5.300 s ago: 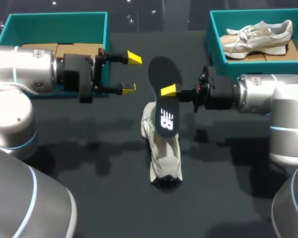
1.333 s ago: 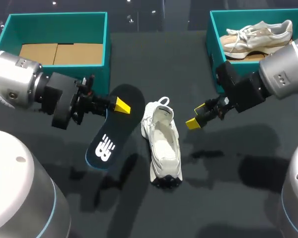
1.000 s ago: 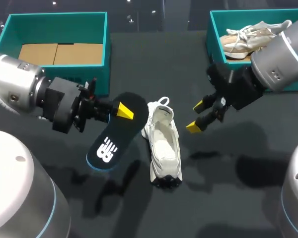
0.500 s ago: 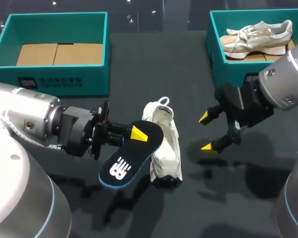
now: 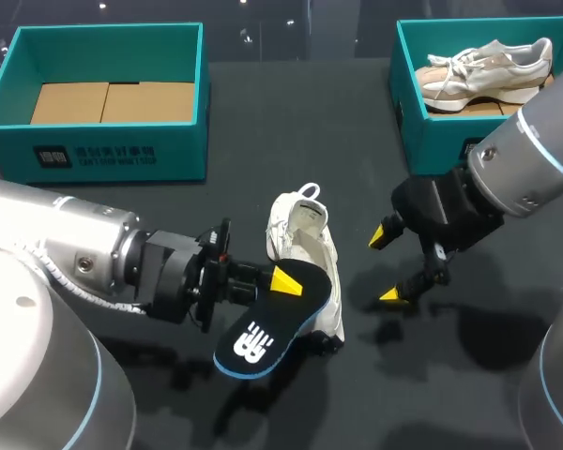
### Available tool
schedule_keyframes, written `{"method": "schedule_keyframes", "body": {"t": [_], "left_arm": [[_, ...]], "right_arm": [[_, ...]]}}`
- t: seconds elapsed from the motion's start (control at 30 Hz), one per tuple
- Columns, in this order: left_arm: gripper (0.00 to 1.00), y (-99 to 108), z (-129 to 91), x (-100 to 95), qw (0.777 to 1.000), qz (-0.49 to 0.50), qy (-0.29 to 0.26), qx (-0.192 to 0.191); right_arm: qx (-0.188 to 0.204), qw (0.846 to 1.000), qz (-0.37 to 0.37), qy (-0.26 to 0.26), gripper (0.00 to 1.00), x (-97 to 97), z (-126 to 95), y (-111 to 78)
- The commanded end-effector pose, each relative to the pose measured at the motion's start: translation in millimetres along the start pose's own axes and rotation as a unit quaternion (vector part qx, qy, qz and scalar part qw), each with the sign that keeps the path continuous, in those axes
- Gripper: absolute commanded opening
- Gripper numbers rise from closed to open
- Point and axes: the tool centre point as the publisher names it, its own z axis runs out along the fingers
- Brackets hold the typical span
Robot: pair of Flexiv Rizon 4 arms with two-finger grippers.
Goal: Take the shoe out of the shoebox, open the shoe tongue, remove and reinsert the insole, then place the shoe into the shoebox
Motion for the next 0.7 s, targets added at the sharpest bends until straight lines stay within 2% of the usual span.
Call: {"method": "schedule_keyframes", "body": {"t": [0.03,0.13,0.2,0.47,0.5,0.6,0.7], "left_arm": [[0.0,13,16,12.6,1.0,-0.01,-0.027,0.006],[0.0,15,18,14.2,1.0,-0.012,-0.025,0.006],[0.0,15,18,14.2,1.0,-0.012,-0.025,0.006],[0.0,15,18,14.2,1.0,-0.012,-0.025,0.006],[0.0,20,22,16.3,1.0,-0.013,-0.023,0.001],[0.0,32,26,17.2,0.997,-0.043,-0.059,0.009],[0.0,36,30,17.4,0.996,-0.052,-0.072,0.002]], "right_arm": [[0.003,1.0,0.001,0.014,1.0,-14.7,30,-1.2],[0.009,1.0,-0.002,0.015,1.0,-15.0,37,-3.6],[0.026,0.999,0.017,0.018,1.0,-12.6,37,-6.3],[0.026,0.999,0.017,0.018,1.0,-12.6,37,-6.3],[0.026,0.999,0.017,0.018,1.0,-12.6,37,-6.3],[0.027,0.999,0.016,0.024,1.0,-16.3,47,-6.1],[0.032,0.999,0.018,0.023,1.0,-17.7,54,-8.1]]}}
